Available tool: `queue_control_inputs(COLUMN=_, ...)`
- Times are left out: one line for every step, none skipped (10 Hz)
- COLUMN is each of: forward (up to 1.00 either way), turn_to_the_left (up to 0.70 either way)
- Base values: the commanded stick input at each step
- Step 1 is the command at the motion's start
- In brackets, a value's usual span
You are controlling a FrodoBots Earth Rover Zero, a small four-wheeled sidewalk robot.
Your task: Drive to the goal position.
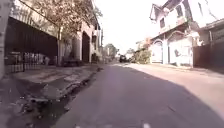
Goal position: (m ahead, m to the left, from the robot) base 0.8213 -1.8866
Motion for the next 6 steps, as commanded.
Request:
queue_control_inputs(forward=1.0, turn_to_the_left=0.0)
queue_control_inputs(forward=1.0, turn_to_the_left=0.0)
queue_control_inputs(forward=1.0, turn_to_the_left=0.0)
queue_control_inputs(forward=1.0, turn_to_the_left=-0.2)
queue_control_inputs(forward=1.0, turn_to_the_left=-0.37)
queue_control_inputs(forward=1.0, turn_to_the_left=-0.19)
